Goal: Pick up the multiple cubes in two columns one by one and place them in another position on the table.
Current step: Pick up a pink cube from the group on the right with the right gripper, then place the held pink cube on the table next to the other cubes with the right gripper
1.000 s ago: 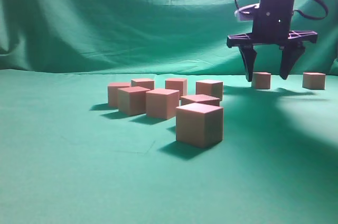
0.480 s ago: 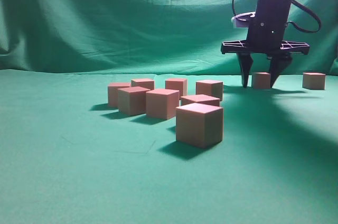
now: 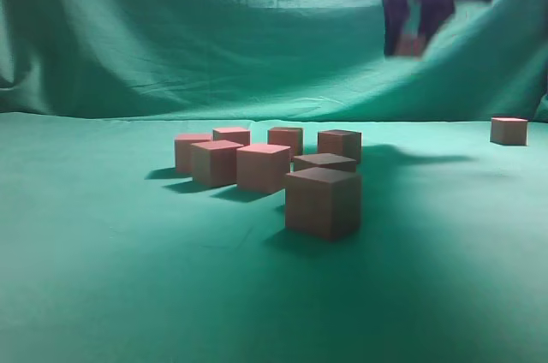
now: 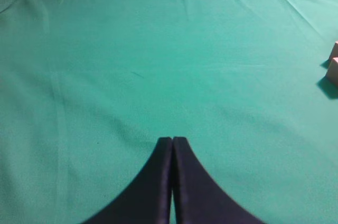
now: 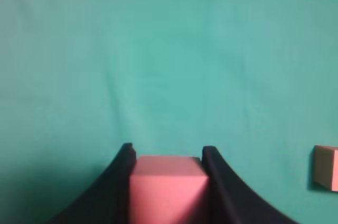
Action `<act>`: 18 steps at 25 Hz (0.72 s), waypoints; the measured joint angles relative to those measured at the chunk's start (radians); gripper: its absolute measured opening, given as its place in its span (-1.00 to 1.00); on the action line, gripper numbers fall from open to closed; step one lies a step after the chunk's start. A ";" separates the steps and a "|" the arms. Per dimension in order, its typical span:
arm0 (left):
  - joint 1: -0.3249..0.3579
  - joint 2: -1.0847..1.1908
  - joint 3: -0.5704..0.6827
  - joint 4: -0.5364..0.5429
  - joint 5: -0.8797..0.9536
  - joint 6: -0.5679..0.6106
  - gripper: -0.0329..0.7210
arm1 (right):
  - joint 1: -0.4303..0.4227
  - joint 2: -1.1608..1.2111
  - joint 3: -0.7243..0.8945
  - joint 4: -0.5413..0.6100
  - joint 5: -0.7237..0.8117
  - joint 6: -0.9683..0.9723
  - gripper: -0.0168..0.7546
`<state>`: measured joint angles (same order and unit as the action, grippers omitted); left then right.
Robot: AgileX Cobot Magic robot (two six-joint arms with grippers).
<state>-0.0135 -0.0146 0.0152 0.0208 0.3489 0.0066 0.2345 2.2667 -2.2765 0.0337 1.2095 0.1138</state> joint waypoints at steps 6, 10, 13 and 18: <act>0.000 0.000 0.000 0.000 0.000 0.000 -0.91 | 0.051 -0.230 -0.005 0.165 0.038 -0.138 -0.32; 0.000 0.000 0.000 0.000 0.000 0.000 -0.91 | 0.138 -0.403 0.118 0.188 0.047 -0.180 -0.32; 0.000 0.000 0.000 0.000 0.000 0.000 -0.91 | 0.222 -0.531 0.298 0.194 0.045 -0.211 -0.32; 0.000 0.000 0.000 0.000 0.000 0.000 -0.91 | 0.376 -0.687 0.632 0.194 0.047 -0.257 -0.32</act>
<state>-0.0135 -0.0146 0.0152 0.0208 0.3489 0.0066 0.6108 1.5793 -1.6441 0.2277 1.2562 -0.1436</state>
